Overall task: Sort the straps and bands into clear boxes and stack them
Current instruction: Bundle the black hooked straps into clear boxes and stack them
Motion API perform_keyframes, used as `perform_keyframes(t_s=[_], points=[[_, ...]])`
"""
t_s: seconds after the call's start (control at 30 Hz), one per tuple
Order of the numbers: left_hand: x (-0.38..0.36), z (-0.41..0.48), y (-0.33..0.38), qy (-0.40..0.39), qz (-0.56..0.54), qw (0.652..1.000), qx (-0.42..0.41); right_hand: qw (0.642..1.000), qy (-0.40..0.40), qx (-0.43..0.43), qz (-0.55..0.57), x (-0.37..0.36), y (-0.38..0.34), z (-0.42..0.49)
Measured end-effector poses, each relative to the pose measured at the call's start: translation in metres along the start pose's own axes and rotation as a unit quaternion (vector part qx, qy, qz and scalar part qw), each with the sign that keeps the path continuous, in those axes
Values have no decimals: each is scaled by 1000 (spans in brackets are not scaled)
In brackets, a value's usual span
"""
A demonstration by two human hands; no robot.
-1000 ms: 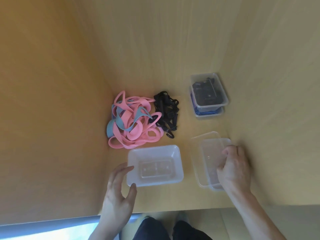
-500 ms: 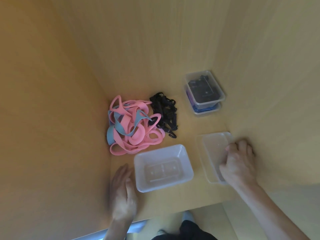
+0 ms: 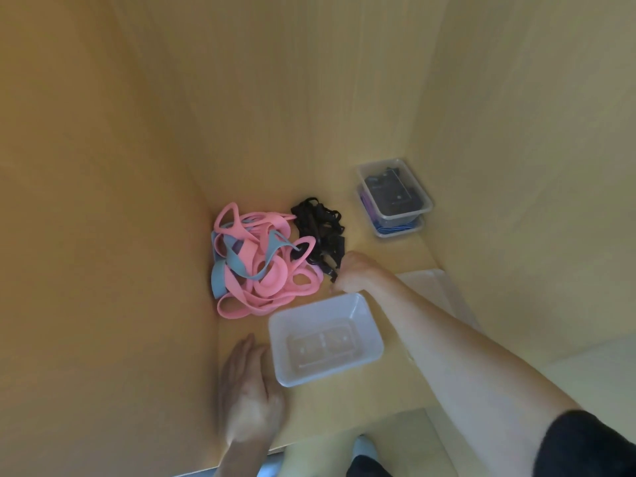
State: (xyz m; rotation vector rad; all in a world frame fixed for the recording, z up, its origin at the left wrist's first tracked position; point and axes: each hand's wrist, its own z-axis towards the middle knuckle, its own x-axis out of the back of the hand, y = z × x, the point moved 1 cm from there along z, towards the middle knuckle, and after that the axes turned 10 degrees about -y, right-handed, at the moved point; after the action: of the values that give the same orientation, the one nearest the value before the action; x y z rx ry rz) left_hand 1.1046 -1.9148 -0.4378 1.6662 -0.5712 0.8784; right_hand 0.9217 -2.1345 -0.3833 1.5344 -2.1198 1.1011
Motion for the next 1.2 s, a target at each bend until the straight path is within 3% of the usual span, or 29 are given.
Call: perform_keyframes(t_s=[0.13,0.33,0.67,0.83,0.93,1.03,1.1,1.2], points=[[2,-1,3,-2,15,1000,0,992,123,10,32,0,2,-5],[3,0,6,6,35,999,-2,939,172,83,287,46,1,-51],[4,-1,5,-8,31,999,6,891,260,188,321,108,-14,-142],[6,3,-3,-23,-108,993,29,859,269,240,364,136,-15,-173],[12,14,2,-26,-262,958,109,854,271,269,354,152,-18,-185],[26,19,15,43,-343,921,182,839,275,304,357,165,-24,-195],[41,22,29,84,-370,910,168,825,278,332,363,174,-28,-201],[70,32,64,112,-408,903,80,806,279,372,366,190,-34,-212]])
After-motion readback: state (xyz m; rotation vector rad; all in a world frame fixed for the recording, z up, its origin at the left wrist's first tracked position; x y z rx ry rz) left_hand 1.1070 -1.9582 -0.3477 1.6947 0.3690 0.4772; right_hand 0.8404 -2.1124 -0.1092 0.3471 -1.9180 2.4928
